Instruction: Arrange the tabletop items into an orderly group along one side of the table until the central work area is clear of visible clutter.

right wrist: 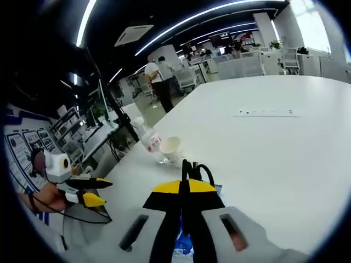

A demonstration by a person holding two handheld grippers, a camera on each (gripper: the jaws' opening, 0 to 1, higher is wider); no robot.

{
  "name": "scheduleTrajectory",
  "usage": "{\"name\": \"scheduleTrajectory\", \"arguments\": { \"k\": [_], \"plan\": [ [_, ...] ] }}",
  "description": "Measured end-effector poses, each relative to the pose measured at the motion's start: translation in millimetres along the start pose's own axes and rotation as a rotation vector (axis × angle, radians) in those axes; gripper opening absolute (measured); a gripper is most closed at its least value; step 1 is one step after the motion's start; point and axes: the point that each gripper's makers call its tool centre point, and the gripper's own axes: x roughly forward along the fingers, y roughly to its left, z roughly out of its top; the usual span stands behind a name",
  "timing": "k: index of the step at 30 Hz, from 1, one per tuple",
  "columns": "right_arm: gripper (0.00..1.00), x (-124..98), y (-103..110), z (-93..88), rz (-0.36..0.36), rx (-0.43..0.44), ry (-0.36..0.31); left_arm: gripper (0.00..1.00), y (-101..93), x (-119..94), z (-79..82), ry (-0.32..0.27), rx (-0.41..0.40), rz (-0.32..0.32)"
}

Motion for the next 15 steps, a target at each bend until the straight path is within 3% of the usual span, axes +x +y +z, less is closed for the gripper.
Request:
{"name": "scheduleTrajectory", "arguments": {
  "k": [15],
  "plan": [
    [0.00, -38.3, -42.5, -35.6, -0.109, 0.103, -0.011, 0.64, -1.6, 0.4, 0.0, 0.014, 0.013, -0.006]
  ]
}}
